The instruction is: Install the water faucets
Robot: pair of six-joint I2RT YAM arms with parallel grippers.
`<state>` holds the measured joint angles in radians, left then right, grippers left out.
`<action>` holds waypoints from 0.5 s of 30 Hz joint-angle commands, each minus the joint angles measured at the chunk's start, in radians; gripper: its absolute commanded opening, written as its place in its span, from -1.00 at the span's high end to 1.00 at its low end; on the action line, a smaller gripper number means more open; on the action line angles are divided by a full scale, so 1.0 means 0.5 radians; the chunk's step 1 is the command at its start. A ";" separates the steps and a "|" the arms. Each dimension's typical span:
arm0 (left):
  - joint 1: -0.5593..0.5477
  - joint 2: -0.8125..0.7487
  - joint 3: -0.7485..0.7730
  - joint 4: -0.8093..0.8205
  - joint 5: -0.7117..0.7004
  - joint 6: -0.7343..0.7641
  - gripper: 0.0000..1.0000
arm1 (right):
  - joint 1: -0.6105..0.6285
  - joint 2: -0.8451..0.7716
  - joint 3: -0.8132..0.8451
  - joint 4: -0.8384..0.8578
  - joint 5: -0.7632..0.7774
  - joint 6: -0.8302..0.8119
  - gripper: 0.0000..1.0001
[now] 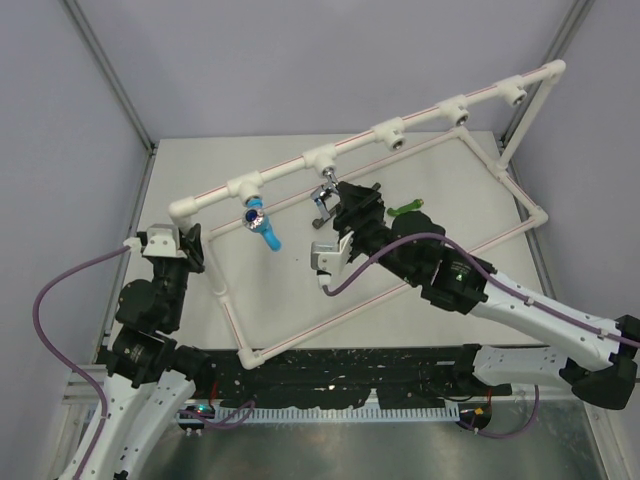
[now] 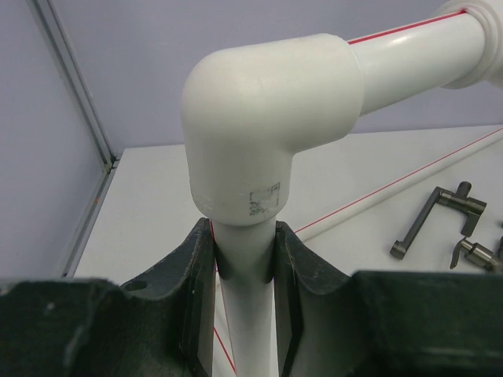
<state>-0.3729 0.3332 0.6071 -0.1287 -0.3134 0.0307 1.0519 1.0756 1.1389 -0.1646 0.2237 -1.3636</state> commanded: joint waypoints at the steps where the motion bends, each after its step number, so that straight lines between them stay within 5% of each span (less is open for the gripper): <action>1: -0.003 0.006 -0.039 -0.095 -0.051 0.080 1.00 | 0.010 0.036 -0.087 0.380 0.178 -0.255 -0.14; 15: -0.003 0.015 -0.027 -0.104 -0.015 0.080 1.00 | 0.010 0.297 -0.155 0.688 0.310 -0.396 0.12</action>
<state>-0.3729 0.3286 0.6010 -0.1200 -0.3183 0.0315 1.0569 1.1706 1.0672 0.1055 0.3542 -1.5669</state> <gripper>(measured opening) 0.309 0.478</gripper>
